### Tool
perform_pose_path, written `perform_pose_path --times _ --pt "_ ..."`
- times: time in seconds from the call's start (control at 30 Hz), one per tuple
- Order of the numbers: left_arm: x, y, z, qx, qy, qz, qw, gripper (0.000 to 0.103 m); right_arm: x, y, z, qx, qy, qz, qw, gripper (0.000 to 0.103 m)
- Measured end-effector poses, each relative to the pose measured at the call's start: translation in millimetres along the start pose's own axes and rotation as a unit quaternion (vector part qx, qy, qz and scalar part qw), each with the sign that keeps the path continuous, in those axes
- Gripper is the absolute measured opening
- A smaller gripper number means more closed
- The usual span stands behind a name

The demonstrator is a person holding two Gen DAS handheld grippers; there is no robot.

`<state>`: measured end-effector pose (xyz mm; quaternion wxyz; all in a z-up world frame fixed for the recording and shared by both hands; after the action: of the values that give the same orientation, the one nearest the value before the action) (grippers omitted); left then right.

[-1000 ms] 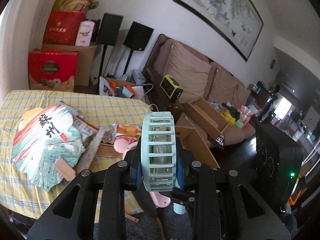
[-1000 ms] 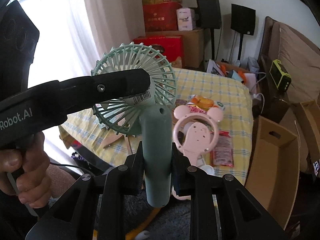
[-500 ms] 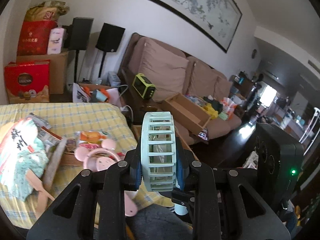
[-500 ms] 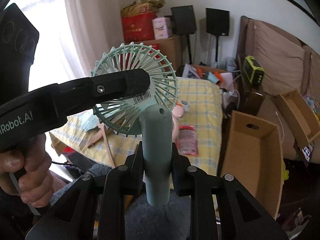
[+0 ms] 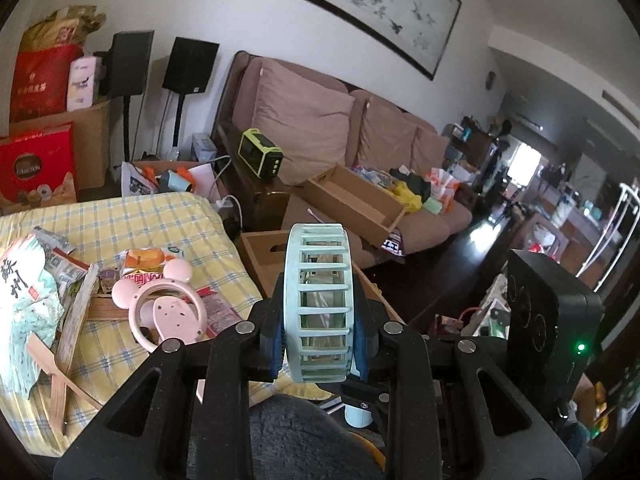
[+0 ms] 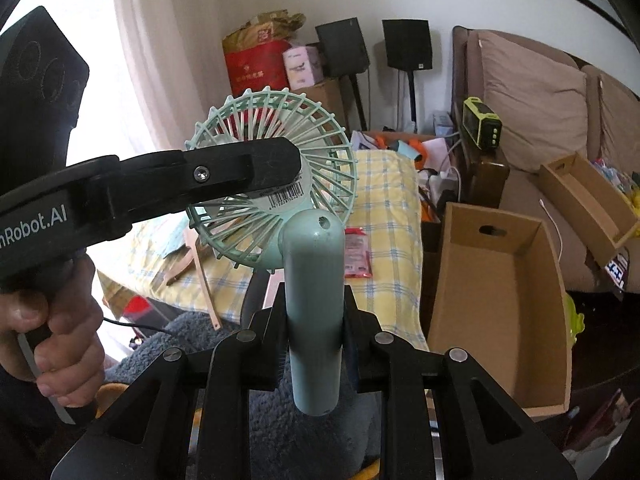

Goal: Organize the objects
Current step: 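Carry the mint-green fan with both grippers toward the cardboard box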

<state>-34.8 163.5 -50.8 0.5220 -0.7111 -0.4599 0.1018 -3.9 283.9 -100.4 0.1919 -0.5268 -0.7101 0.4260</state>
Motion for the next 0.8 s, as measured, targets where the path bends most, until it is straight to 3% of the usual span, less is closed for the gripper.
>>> perform_pose_path --times 0.3,0.57,0.8 --pt "41.2 1.5 9.3 0.001 0.016 0.049 0.9987 0.024 20.1 10.2 -27.3 0.018 0.004 0.013 1.000 0.022" --pt "65.3 0.6 18.9 -0.006 0.023 0.057 0.9981 0.024 40.0 17.5 -44.5 0.018 0.024 0.010 1.000 0.022" --pt "80.3 0.6 21.2 0.000 0.019 0.075 0.9970 0.024 53.5 18.2 -50.9 0.026 0.016 0.018 0.999 0.023"
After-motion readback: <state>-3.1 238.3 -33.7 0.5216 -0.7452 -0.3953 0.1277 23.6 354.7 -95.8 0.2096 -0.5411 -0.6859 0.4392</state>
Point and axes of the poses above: each gripper's, at about its wrist camera, not at the fingertips, and z roughly the way its jaws point, x to its right, y to its underside, the point moved 1 cm from there along z, roughly the way its jaws point, and after that the axes turned 5 degrees about x, right-handed, at the moved point
